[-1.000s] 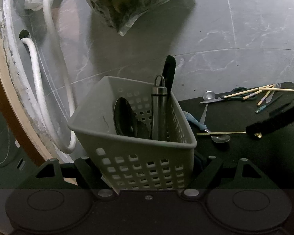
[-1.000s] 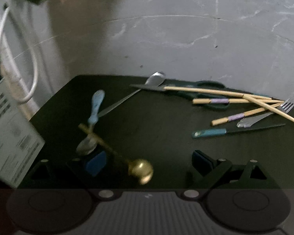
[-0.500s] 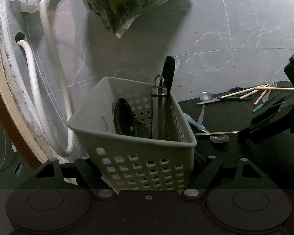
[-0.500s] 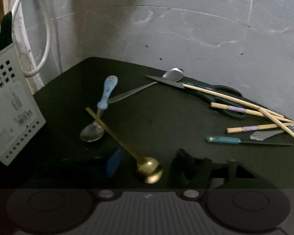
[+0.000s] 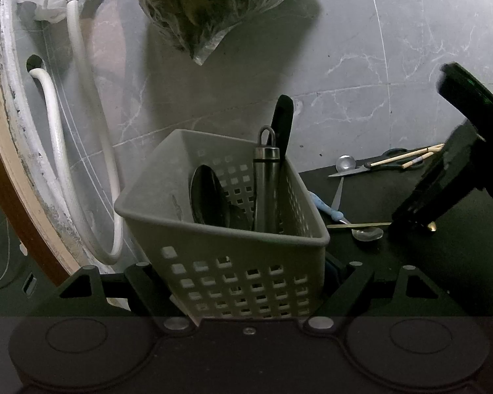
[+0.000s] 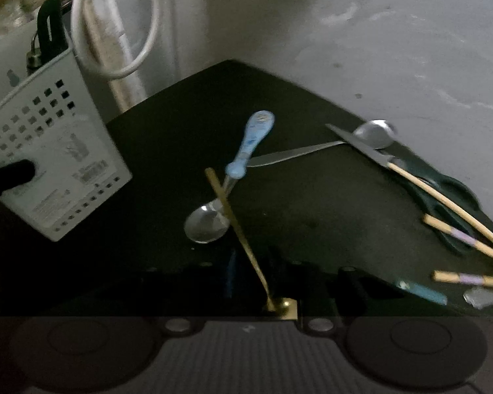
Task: Organize utensils
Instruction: 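Lift the gold spoon and drop it into the basket with the right tool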
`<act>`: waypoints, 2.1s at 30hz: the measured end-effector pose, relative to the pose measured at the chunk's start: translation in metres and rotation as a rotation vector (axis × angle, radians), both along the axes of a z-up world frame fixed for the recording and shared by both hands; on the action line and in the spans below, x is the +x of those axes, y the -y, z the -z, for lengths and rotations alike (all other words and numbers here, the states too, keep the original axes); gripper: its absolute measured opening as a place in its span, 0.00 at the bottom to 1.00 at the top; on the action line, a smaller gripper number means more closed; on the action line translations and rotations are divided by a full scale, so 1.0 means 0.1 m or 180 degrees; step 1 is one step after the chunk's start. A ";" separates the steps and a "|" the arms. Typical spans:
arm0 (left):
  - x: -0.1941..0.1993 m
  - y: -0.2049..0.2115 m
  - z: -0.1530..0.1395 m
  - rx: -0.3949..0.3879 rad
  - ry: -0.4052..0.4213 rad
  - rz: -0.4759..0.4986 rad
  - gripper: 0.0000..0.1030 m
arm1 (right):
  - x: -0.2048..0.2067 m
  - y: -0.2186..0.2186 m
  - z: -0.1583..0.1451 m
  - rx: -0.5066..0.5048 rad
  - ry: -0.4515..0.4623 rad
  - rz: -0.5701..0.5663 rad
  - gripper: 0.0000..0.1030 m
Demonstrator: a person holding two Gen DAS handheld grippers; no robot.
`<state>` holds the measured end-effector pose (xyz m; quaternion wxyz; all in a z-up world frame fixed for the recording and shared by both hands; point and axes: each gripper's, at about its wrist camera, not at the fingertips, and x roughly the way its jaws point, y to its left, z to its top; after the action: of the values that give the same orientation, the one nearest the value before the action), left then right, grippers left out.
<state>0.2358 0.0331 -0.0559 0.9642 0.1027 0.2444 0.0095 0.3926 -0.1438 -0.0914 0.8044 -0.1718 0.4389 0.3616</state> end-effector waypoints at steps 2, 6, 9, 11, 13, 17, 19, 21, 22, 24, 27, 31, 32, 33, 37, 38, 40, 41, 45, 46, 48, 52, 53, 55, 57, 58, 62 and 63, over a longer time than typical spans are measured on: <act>0.00 0.00 0.00 -0.0004 0.0004 -0.0008 0.80 | 0.07 -0.03 -0.02 0.0000 -0.0107 -0.0110 0.21; -0.01 0.01 0.01 -0.0001 0.0019 -0.0023 0.80 | 0.23 -0.08 -0.03 0.0043 -0.0291 -0.0196 0.06; -0.02 0.01 0.01 -0.0003 0.0031 -0.0027 0.80 | 0.31 -0.04 -0.02 0.0159 -0.0466 -0.0102 0.04; -0.03 0.01 0.01 -0.0005 0.0039 -0.0025 0.80 | 0.30 0.02 -0.02 0.0278 -0.0519 0.0074 0.03; -0.04 0.01 0.02 -0.0004 0.0046 -0.0021 0.80 | 0.27 0.12 0.00 0.0465 -0.0552 0.0259 0.03; -0.05 0.00 0.02 -0.0001 0.0055 -0.0004 0.80 | 0.12 0.32 0.01 0.0768 -0.0511 0.0573 0.03; -0.05 -0.01 0.02 -0.0001 0.0057 0.0007 0.80 | 0.05 0.40 -0.01 0.0918 -0.0488 0.0697 0.03; -0.05 -0.02 0.02 -0.0002 0.0063 0.0021 0.80 | -0.04 0.48 -0.07 0.1077 -0.0425 0.0816 0.03; -0.06 -0.02 0.03 0.0000 0.0068 0.0027 0.80 | -0.10 0.53 -0.12 0.1179 -0.0384 0.0875 0.03; -0.06 -0.02 0.03 0.0007 0.0082 0.0049 0.80 | -0.19 0.60 -0.26 0.1403 -0.0273 0.0981 0.03; -0.08 -0.03 0.04 0.0013 0.0104 0.0068 0.80 | -0.38 0.63 -0.57 0.1743 0.0016 0.0995 0.03; -0.10 -0.03 0.06 0.0010 0.0118 0.0085 0.80 | -0.58 0.58 -1.08 0.2336 0.0481 0.0840 0.03; -0.11 -0.03 0.06 0.0010 0.0121 0.0090 0.79 | -0.61 0.55 -1.20 0.2438 0.0603 0.0785 0.03; -0.12 -0.03 0.06 0.0004 0.0121 0.0100 0.79 | -0.65 0.50 -1.31 0.2571 0.0695 0.0709 0.03; -0.14 -0.03 0.05 0.0001 0.0112 0.0133 0.79 | -0.71 0.21 -1.55 0.2896 0.0843 0.0326 0.03; -0.15 -0.03 0.05 0.0000 0.0110 0.0144 0.79 | -0.72 0.13 -1.56 0.2939 0.0863 0.0243 0.03; -0.15 -0.03 0.04 0.0002 0.0107 0.0154 0.79 | -0.73 -0.07 -1.53 0.2962 0.0873 0.0060 0.03; -0.15 -0.03 0.04 0.0001 0.0104 0.0155 0.79 | -0.74 -0.16 -1.48 0.2964 0.0871 0.0002 0.03; -0.15 -0.03 0.03 0.0005 0.0101 0.0163 0.79 | -0.72 -0.46 -1.23 0.2830 0.0713 -0.0148 0.03; -0.15 -0.04 0.03 0.0004 0.0101 0.0163 0.79 | -0.71 -0.51 -1.16 0.2781 0.0670 -0.0157 0.03; -0.14 -0.04 0.03 0.0004 0.0102 0.0159 0.79 | -0.72 -0.56 -1.03 0.2692 0.0597 -0.0147 0.03; -0.14 -0.04 0.03 0.0003 0.0102 0.0160 0.79 | -0.77 -0.58 -0.88 0.2535 0.0559 -0.0102 0.03; -0.14 -0.04 0.03 0.0003 0.0104 0.0159 0.79 | -0.79 -0.58 -0.85 0.2502 0.0562 -0.0094 0.03; -0.13 -0.04 0.03 0.0003 0.0105 0.0159 0.79 | -0.83 -0.57 -0.81 0.2445 0.0575 -0.0090 0.04; -0.13 -0.04 0.03 0.0003 0.0104 0.0159 0.79 | -0.88 -0.59 -0.78 0.2378 0.0594 -0.0107 0.04; -0.13 -0.04 0.03 0.0002 0.0104 0.0158 0.79 | -0.91 -0.58 -0.77 0.2338 0.0612 -0.0123 0.04; -0.12 -0.03 0.03 0.0003 0.0102 0.0157 0.79 | -1.01 -0.53 -0.78 0.2234 0.0675 -0.0200 0.09; -0.12 -0.03 0.03 0.0000 0.0103 0.0162 0.79 | -1.03 -0.52 -0.79 0.2217 0.0699 -0.0209 0.10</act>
<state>0.2237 0.0365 -0.0591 0.9679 0.1088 0.2261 -0.0133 0.2897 -0.0917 -0.0119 0.8450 0.0606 0.1947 0.4944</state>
